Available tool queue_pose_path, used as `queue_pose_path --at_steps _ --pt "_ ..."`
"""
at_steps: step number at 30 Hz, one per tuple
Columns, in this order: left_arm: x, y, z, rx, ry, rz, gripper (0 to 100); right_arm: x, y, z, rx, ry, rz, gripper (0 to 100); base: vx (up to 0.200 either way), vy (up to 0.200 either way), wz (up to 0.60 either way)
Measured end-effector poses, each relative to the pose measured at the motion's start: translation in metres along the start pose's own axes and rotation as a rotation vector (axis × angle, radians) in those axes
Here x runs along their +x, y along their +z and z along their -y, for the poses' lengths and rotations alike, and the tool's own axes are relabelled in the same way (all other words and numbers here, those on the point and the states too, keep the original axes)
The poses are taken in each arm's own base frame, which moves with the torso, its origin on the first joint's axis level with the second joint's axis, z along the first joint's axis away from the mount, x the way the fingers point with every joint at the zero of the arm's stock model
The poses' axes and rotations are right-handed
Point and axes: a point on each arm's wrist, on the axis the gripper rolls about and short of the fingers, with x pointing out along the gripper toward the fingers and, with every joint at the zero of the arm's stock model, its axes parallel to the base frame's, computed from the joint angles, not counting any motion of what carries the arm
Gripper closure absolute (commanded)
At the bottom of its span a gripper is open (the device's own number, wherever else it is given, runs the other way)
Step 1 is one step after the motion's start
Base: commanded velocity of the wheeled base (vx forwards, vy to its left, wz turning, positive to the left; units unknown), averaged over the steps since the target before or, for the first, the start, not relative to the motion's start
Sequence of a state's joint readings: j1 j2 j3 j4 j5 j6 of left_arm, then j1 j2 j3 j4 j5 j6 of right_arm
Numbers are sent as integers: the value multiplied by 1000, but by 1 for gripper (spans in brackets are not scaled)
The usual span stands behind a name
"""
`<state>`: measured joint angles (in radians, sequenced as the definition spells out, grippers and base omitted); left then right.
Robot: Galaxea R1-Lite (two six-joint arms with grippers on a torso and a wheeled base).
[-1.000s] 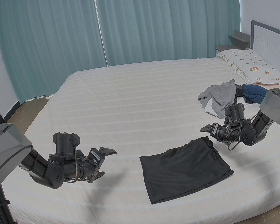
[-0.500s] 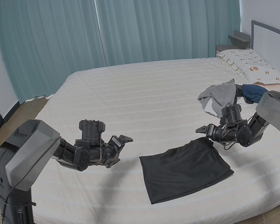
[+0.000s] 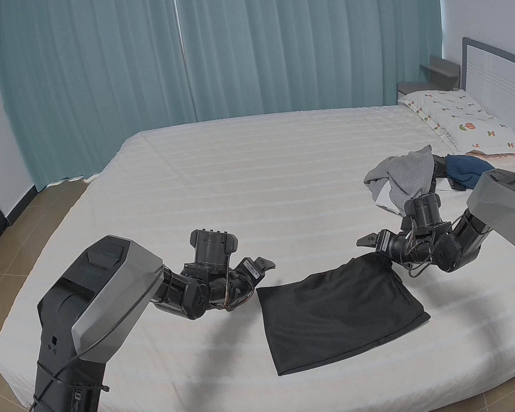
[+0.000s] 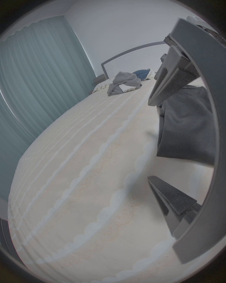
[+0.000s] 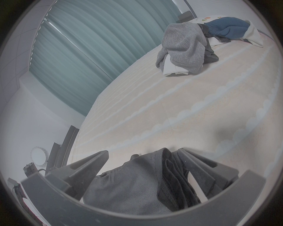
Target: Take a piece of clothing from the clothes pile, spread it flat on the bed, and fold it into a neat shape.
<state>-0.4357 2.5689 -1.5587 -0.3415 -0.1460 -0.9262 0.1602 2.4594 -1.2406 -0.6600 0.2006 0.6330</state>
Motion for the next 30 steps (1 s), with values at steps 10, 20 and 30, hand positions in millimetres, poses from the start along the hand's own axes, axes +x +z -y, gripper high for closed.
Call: queue_pose_path --at_steps 10,20,30 --pt "16 -4 1 3 60 24 100 1 0 0 -11 8 14 100 0 0 0" --pt "19 -4 -3 -8 98 69 100 2 0 7 -5 -9 14 100 0 0 0" --pt "20 -3 -3 -17 114 103 100 0 9 15 7 -16 54 100 0 0 0"
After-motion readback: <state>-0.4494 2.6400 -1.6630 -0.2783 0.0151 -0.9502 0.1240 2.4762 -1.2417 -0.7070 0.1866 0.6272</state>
